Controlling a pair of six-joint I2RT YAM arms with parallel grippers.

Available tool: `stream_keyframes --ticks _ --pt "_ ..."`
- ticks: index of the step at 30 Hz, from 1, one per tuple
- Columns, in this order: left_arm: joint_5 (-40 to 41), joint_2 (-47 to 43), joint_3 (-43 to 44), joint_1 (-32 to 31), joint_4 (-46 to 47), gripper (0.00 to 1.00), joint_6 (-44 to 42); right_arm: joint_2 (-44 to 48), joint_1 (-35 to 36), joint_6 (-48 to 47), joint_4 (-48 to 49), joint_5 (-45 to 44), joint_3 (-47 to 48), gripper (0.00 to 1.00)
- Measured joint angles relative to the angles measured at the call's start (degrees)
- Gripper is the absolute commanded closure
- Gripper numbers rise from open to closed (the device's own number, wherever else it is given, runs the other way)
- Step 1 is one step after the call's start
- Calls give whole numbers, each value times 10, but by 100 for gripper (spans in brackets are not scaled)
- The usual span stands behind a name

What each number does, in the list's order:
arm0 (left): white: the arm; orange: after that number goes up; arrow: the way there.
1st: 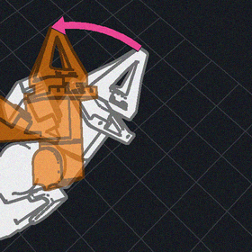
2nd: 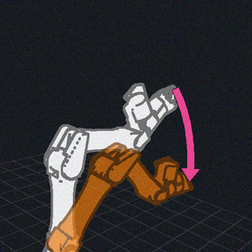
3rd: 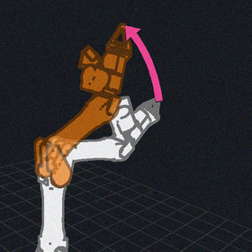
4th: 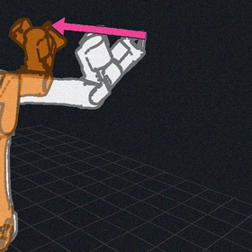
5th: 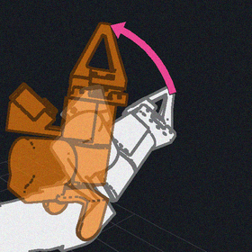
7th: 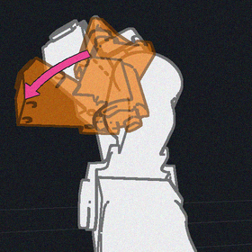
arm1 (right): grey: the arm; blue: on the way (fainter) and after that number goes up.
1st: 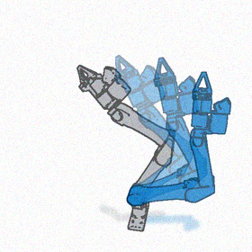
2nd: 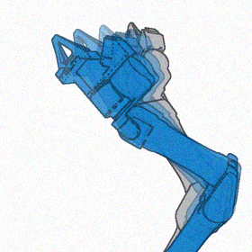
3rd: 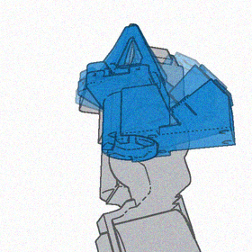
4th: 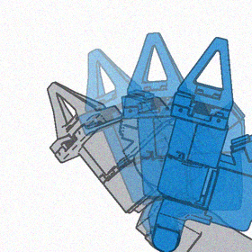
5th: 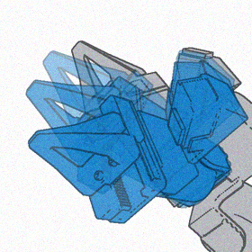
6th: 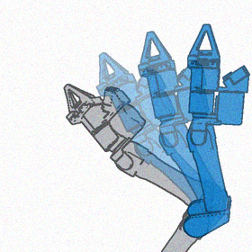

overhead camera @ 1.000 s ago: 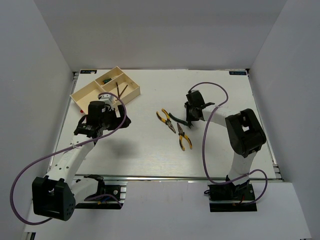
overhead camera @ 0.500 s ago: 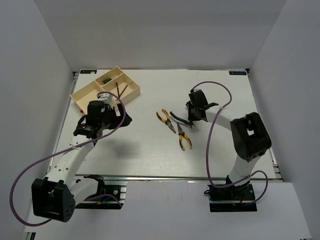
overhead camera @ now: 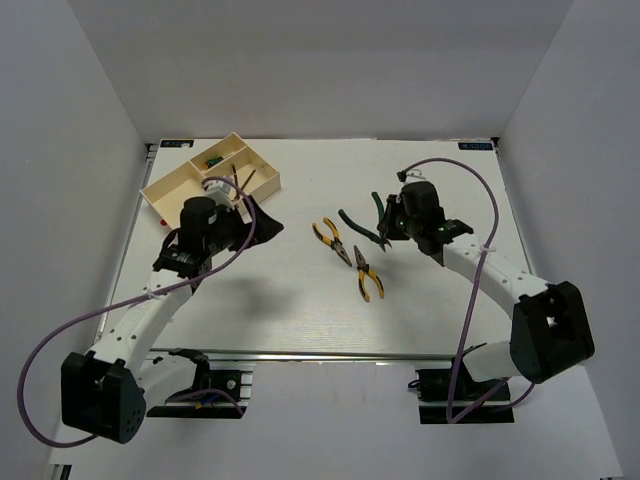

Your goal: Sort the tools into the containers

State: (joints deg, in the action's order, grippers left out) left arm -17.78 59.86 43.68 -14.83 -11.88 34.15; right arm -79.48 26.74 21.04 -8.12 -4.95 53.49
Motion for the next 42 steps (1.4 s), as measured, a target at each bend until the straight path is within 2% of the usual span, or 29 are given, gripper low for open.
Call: stream_keyframes --ticks 16,26,29,32,36,37,39,40,42 --pt "83 175 109 -184 79 2 82 11 33 23 1 35 0 100" --pt "141 248 152 -238 104 2 103 23 35 28 2 56 -1 100" --pt "150 269 156 -246 107 7 109 35 34 28 8 63 -10 100" --pt "155 285 156 -253 115 18 115 45 34 28 11 68 -20 100" --pt "155 291 156 -261 132 47 120 49 34 28 12 73 -31 100" --pt "154 291 156 -263 140 67 121 49 34 28 15 75 -34 100" --pt "147 291 157 -263 151 82 129 51 34 29 18 77 -40 100" --pt "139 291 159 -263 159 97 130 51 34 33 22 78 -44 100" --pt "135 292 159 -264 162 100 128 54 33 36 26 77 -47 100"
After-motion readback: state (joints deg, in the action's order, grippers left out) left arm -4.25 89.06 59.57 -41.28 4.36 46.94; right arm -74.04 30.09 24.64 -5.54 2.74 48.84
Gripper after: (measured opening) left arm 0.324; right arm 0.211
